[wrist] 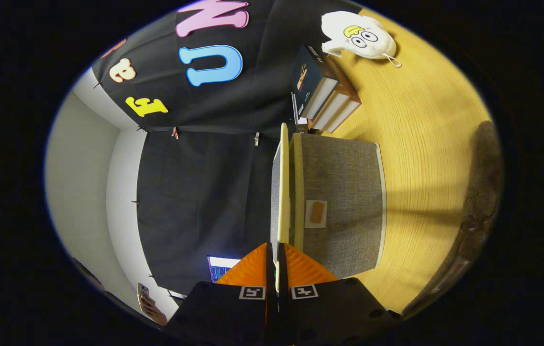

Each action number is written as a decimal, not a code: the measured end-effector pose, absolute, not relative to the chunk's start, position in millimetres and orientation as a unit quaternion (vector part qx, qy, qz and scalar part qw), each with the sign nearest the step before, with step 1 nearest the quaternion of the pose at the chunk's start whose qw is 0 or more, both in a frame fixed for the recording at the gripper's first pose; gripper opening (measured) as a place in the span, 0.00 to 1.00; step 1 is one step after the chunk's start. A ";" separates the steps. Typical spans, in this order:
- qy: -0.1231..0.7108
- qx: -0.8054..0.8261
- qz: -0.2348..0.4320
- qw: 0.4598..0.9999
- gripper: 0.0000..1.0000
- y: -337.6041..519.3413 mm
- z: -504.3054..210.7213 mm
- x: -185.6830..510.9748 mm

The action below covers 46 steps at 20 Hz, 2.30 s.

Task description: Open the storage box then place both shoes into the box .Put the left shoe in first, then the right shoe, with the right side of both shoes facing outward in a uniform manner.

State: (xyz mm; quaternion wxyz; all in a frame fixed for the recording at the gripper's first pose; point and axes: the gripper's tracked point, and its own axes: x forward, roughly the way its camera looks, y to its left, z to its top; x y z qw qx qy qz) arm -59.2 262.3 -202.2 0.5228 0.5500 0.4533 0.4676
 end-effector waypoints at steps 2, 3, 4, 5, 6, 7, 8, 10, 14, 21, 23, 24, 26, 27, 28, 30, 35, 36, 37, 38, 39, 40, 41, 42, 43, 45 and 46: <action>0.435 0.551 0.477 0.528 0.05 269.3 -177.6 -58.6; 0.427 0.548 0.482 0.533 0.05 273.3 -164.6 -59.5; 0.419 0.544 0.488 0.539 0.05 278.9 -151.7 -59.0; 0.407 0.537 0.498 0.547 0.05 287.5 -135.5 -59.7; 0.397 0.529 0.505 0.555 0.05 293.9 -122.5 -59.3; 0.388 0.522 0.512 0.561 0.05 300.2 -110.2 -61.0; 0.380 0.516 0.518 0.566 0.05 308.9 -96.6 -61.4; 0.365 0.506 0.526 0.578 0.05 326.6 -74.3 -62.9; 0.345 0.476 0.537 0.604 0.05 367.3 -49.5 -66.3; 0.346 0.433 0.555 0.621 0.05 434.5 -34.2 -86.1; 0.334 0.432 0.561 0.622 0.05 440.1 -24.2 -88.1; 0.328 0.436 0.561 0.623 0.05 438.7 -19.1 -87.2; 0.330 0.441 0.554 0.624 0.05 423.0 -22.8 -84.6; 0.339 0.441 0.552 0.621 0.05 407.0 -30.6 -84.8; 0.345 0.436 0.544 0.628 0.24 392.5 -43.2 -83.4; 0.356 0.428 0.524 0.645 0.62 360.5 -79.7 -78.7; 0.408 0.478 0.418 0.656 0.82 302.6 -176.3 -57.2; 0.421 0.492 0.402 0.647 0.82 295.8 -194.7 -56.3; 0.434 0.499 0.389 0.641 0.82 293.3 -210.9 -57.0; 0.445 0.503 0.379 0.636 0.82 293.3 -228.6 -57.6; 0.455 0.506 0.371 0.632 0.82 292.9 -243.5 -60.1; 0.463 0.509 0.367 0.625 0.82 294.9 -255.8 -61.4; 0.469 0.514 0.364 0.619 0.82 296.3 -263.9 -63.0; 0.477 0.518 0.362 0.611 0.82 300.5 -273.0 -65.5; 0.481 0.523 0.365 0.602 0.82 304.5 -275.3 -67.4; 0.484 0.551 0.367 0.572 0.83 311.4 -274.1 -66.7; 0.487 0.563 0.371 0.555 0.83 314.9 -270.1 -65.3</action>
